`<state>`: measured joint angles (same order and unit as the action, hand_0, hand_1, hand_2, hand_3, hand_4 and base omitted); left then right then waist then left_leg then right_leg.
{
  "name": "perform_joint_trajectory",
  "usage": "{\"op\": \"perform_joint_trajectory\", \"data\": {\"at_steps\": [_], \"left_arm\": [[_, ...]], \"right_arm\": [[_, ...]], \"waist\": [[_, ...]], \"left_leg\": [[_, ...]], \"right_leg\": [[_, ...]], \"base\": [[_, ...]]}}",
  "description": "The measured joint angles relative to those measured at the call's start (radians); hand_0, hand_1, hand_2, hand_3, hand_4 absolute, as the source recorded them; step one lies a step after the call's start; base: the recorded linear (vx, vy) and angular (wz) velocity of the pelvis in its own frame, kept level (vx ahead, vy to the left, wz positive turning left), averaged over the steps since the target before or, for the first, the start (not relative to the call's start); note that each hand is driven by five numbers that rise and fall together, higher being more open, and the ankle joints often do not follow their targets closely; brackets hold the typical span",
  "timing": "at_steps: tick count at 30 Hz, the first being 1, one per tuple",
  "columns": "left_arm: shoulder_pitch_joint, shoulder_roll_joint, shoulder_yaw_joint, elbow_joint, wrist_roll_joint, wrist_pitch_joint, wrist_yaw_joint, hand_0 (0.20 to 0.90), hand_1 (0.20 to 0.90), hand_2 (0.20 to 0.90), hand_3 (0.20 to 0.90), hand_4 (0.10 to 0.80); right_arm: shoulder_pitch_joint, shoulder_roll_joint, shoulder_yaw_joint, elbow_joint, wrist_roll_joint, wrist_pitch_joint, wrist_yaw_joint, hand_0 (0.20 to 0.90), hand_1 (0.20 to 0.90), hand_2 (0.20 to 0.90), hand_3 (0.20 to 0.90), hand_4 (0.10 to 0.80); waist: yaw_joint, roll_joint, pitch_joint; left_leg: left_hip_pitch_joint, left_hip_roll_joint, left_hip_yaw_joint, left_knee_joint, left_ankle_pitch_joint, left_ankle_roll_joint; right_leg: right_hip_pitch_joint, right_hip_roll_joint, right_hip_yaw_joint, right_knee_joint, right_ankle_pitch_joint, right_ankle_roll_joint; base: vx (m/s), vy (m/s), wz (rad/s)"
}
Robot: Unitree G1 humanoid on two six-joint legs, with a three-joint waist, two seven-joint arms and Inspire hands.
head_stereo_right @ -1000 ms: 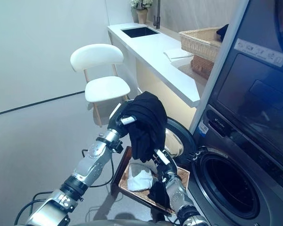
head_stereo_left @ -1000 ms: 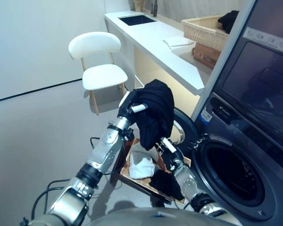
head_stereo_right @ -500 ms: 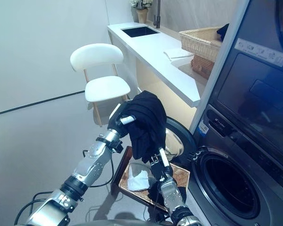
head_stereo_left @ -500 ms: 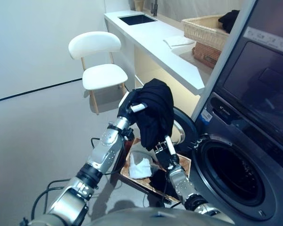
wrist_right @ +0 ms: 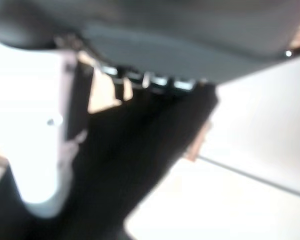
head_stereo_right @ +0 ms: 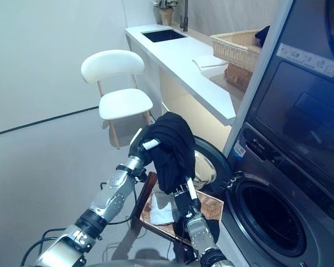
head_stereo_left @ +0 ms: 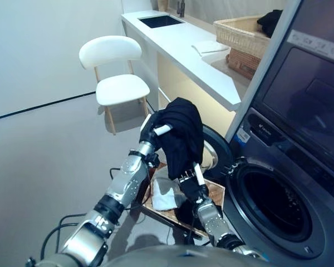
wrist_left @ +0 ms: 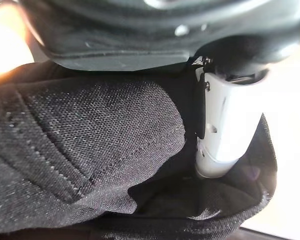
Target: Pick up the clothes and place them into the washing machine
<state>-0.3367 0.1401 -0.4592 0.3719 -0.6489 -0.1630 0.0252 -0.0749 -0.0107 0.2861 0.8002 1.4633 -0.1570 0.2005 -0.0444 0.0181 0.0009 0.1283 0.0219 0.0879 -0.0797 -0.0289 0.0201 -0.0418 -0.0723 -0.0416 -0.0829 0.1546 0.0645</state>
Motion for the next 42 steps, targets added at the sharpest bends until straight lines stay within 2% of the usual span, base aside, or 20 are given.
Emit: {"op": "perform_joint_trajectory", "data": {"at_steps": [9,15,26,27,28,29,42], "left_arm": [[0.001,-0.011,-0.033,0.066,-0.001,0.0,0.016,0.2,0.2,0.2,0.2,0.3],[0.001,-0.012,-0.035,0.093,0.004,-0.001,0.018,0.2,0.2,0.2,0.2,0.3],[0.001,-0.012,-0.037,0.107,0.014,0.0,0.021,0.2,0.2,0.2,0.2,0.3],[0.001,-0.011,-0.038,0.107,0.02,-0.001,0.021,0.45,0.45,0.45,0.45,0.478],[0.001,-0.01,-0.038,0.108,0.027,0.0,0.021,0.521,0.521,0.521,0.521,0.529],[0.001,-0.008,-0.039,0.108,0.034,0.0,0.022,0.9,0.9,0.9,0.9,0.8],[0.001,-0.007,-0.066,0.11,0.07,0.0,0.04,0.9,0.9,0.9,0.9,0.8]], "right_arm": [[0.024,0.019,-0.001,-0.023,0.039,-0.018,0.016,0.9,0.9,0.9,0.9,0.8],[0.041,0.024,-0.001,-0.023,0.045,-0.022,0.017,0.9,0.9,0.9,0.9,0.8],[0.041,0.026,-0.001,-0.023,0.046,-0.038,0.017,0.9,0.9,0.9,0.9,0.8],[0.045,0.025,-0.001,-0.031,0.047,-0.039,0.018,0.9,0.9,0.9,0.9,0.8],[0.05,0.025,-0.001,-0.04,0.047,-0.039,0.018,0.9,0.9,0.9,0.9,0.8],[0.055,0.026,-0.001,-0.051,0.048,-0.041,0.02,0.9,0.9,0.9,0.9,0.8],[0.061,0.025,-0.002,-0.061,0.058,-0.042,0.02,0.9,0.9,0.9,0.9,0.8]], "waist": [[-0.002,-0.007,-0.005],[-0.003,-0.026,-0.017],[-0.004,-0.026,-0.018],[-0.005,-0.026,-0.018],[-0.006,-0.026,-0.018],[-0.006,-0.026,-0.018],[-0.024,-0.018,-0.023]], "left_leg": [[0.001,0.0,0.001,0.0,0.0,0.0],[0.0,0.0,0.002,0.0,0.0,0.0],[0.0,0.0,0.002,0.0,0.0,0.0],[0.0,0.0,0.002,0.0,0.0,0.0],[0.0,0.0,0.002,0.0,0.0,0.0],[0.0,0.0,0.002,0.0,0.0,0.0],[-0.002,0.0,0.002,0.0,0.0,0.0]], "right_leg": [[0.0,0.0,0.001,0.0,-0.003,0.004],[-0.001,0.0,0.002,0.0,-0.004,0.005],[-0.001,0.0,0.002,0.0,-0.003,0.005],[-0.001,0.0,0.002,0.0,-0.003,0.005],[-0.001,0.0,0.002,0.0,-0.003,0.005],[-0.001,0.0,0.002,0.0,-0.004,0.005],[-0.002,0.0,0.002,0.0,-0.003,0.005]], "base": [[0.006,-0.006,-0.03],[0.0,0.0,0.0],[0.002,0.0,0.01],[0.0,0.0,0.0],[0.0,0.0,0.0],[0.0,0.0,0.0],[0.0,0.0,0.0]]}}
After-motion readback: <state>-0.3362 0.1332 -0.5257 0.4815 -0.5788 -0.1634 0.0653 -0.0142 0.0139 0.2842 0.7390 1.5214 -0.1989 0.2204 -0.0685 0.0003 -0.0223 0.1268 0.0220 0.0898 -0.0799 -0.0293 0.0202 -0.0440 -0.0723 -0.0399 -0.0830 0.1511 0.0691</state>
